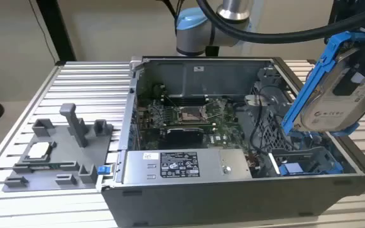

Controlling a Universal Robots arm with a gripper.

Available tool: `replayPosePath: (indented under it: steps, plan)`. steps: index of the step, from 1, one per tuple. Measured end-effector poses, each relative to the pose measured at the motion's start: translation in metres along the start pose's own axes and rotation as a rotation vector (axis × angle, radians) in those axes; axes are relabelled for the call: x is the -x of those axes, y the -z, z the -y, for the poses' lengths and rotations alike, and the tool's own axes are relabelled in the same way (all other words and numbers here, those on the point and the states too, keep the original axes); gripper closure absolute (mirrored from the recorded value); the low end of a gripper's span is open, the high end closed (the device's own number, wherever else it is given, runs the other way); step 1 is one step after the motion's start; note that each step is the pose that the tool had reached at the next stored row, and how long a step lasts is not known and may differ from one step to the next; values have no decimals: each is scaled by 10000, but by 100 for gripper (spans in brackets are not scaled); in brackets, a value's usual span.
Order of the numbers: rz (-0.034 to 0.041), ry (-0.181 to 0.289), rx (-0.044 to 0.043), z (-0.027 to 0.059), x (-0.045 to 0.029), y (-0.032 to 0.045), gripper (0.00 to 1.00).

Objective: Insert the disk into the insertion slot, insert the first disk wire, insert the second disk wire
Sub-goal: 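Insert the disk into the insertion slot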

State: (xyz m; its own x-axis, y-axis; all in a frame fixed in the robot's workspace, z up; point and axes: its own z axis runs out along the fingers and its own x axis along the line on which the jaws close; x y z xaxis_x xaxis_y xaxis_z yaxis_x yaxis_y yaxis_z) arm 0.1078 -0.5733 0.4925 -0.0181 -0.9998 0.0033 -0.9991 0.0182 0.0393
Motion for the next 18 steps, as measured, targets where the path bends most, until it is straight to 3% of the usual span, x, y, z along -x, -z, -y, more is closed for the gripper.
replayPosePath:
  steps: [18]
  plan:
    - [0,0,11,3,-64,-41,100]
